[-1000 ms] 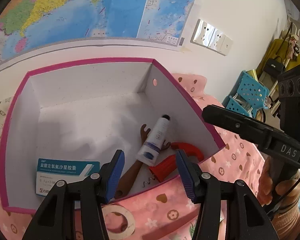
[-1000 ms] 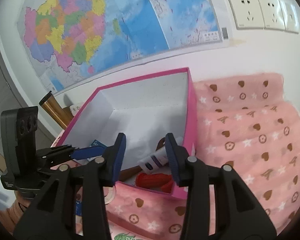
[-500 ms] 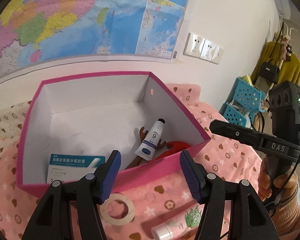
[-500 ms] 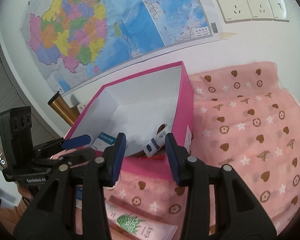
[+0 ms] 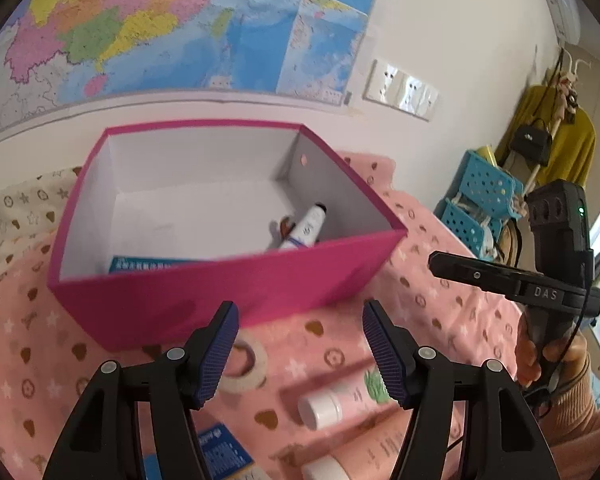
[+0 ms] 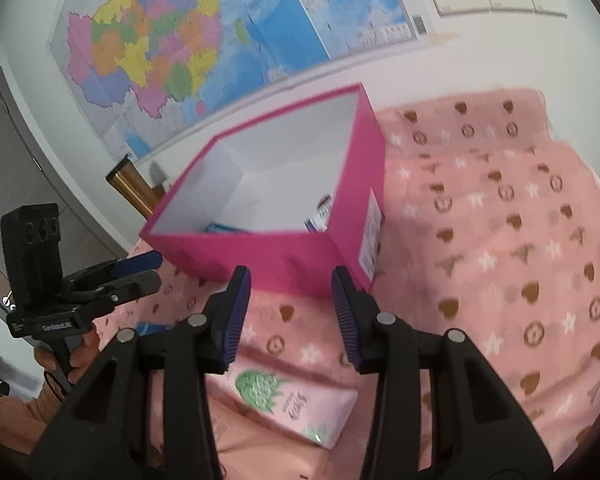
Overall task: Organize rigid objects
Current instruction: 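Move the right gripper toward the pink aloe-print tube, then close the right gripper around the pink aloe-print tube and lift it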
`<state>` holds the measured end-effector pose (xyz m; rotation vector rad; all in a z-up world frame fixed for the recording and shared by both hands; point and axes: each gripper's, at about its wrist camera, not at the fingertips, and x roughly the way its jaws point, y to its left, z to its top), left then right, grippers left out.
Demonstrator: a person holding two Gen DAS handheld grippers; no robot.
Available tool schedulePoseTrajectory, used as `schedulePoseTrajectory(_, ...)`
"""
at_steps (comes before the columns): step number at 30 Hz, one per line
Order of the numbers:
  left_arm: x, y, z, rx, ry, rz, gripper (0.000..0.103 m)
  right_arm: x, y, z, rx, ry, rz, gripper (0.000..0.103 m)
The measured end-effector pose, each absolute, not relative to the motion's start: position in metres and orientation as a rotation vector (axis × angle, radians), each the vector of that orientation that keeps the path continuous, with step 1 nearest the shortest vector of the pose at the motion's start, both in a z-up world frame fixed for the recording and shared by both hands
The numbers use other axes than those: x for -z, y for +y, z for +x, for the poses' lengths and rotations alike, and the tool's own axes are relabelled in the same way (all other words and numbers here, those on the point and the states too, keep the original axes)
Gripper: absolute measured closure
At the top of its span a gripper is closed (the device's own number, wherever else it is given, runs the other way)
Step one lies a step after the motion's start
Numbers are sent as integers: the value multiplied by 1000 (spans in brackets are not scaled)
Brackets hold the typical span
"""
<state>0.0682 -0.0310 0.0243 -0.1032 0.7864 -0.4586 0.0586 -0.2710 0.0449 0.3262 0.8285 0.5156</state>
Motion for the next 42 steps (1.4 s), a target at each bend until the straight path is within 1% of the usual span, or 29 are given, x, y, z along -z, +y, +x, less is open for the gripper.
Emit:
schedulePoseTrajectory(11,5,-47,44,512,866,-122,37,4,-280,36,-484,986,355,58)
schedulePoseTrajectory(14,14,-49,41,520,893,-135,37,14,-284,32,-469,1018,366,51)
schedulePoseTrajectory(17,19,-50,37,522,910,-139,37,22,-285,27,-466,1041,370,50)
schedulePoseTrajectory(23,28,-52,34,530,942,-136,37,30,-283,21,-465,1070,365,50)
schedulePoseTrajectory(34,38,-57,40,547,985,-150,37,30,-272,14,-495,1070,325,50)
schedulePoseTrajectory(40,39,-59,42,555,989,-158,43,31,-269,13,-509,1067,337,50)
schedulePoseTrajectory(42,39,-61,42,551,988,-150,43,31,-269,13,-511,1066,342,50)
